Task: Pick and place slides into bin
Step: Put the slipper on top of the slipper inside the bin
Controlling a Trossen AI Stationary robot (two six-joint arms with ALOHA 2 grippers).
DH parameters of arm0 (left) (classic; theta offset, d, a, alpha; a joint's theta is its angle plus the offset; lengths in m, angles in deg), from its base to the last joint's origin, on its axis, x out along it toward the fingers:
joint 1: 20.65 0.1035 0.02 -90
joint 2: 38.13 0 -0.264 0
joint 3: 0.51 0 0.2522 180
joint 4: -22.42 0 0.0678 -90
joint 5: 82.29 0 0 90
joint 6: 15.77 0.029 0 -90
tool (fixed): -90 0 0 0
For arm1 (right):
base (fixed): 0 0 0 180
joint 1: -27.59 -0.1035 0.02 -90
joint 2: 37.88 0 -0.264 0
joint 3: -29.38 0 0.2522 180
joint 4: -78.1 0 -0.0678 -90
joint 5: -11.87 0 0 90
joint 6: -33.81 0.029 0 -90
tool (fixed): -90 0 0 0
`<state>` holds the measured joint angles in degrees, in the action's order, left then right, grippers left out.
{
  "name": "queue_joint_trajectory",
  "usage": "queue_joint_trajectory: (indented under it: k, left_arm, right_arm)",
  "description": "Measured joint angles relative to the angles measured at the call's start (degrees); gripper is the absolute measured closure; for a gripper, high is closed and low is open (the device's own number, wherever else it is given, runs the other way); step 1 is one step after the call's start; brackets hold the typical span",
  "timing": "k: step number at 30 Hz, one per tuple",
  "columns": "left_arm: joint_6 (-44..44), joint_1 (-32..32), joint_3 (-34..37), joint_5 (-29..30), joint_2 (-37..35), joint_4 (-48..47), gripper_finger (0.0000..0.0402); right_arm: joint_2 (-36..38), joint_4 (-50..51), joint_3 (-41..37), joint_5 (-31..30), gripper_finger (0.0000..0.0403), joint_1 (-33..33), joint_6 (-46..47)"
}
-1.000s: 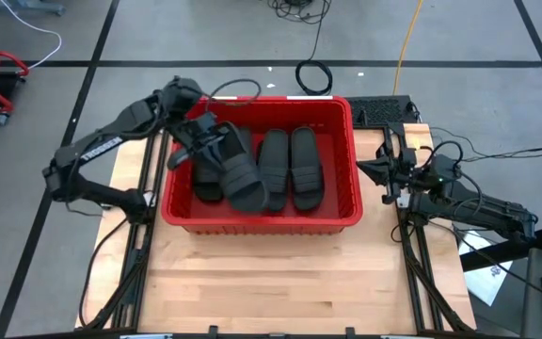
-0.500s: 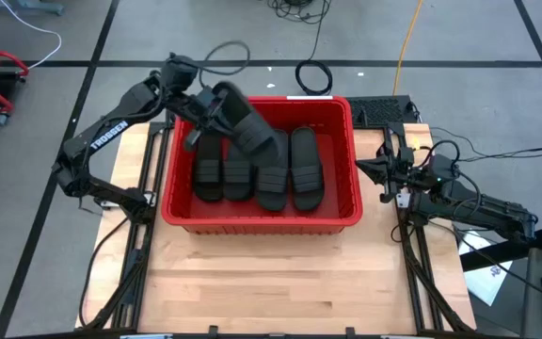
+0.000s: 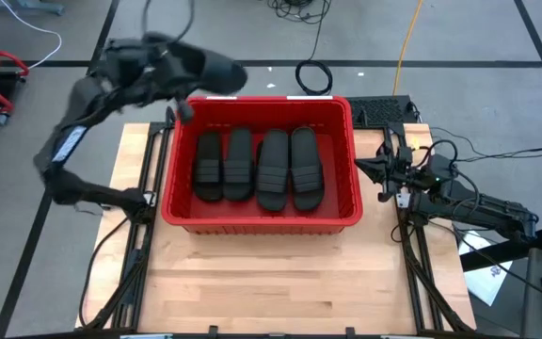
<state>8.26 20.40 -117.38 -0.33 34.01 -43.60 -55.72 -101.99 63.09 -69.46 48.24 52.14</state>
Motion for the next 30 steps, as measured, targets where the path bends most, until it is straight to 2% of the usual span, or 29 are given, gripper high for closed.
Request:
queue_joint_trajectory:
  k: [4, 9, 11, 14, 17, 20, 22, 27, 30]
  left_arm:
    - [-5.4, -2.7, 5.2, 0.6, -8.9, -2.0, 0.0401]
    - [-18.0, -5.6, 15.9, 0.3, -21.4, 8.5, 0.0401]
    - [-23.6, -6.6, 20.3, -1.1, -25.7, 10.0, 0.0401]
    - [-28.1, -7.2, 26.4, -4.5, -30.0, 9.9, 0.0401]
    - [-30.2, -7.2, 31.1, -4.8, -32.4, 9.4, 0.0401]
    - [-27.9, -7.0, 33.2, -2.3, -32.2, 6.6, 0.0401]
    - [-23.8, -6.3, 32.9, -3.7, -30.3, 0.9, 0.0401]
    - [-11.3, -2.3, 31.6, -16.8, -20.6, -16.7, 0.0401]
    - [-4.7, 0.4, 31.5, -25.1, -16.6, -20.2, 0.0401]
  right_arm:
    - [-0.2, 0.0, 0.0, 0.0, 0.0403, 0.0, -1.0]
    - [-0.5, 0.0, 0.0, 0.1, 0.0403, 0.0, -0.1]
    - [-0.6, 0.0, 0.0, 0.2, 0.0403, 0.0, 0.0]
    - [-0.8, 0.0, 0.0, 0.3, 0.0403, 0.0, 0.0]
    - [-1.2, -0.1, 0.0, 0.3, 0.0403, 0.0, 0.2]
    - [-1.7, -0.2, 0.0, 0.3, 0.0403, 0.0, 0.7]
    - [-2.0, -0.3, 0.0, 0.3, 0.0403, 0.0, 1.4]
    - [-2.9, -2.1, 0.0, 0.3, 0.0403, 0.0, 2.8]
    - [-3.4, -2.2, 0.0, 0.3, 0.0403, 0.0, 3.5]
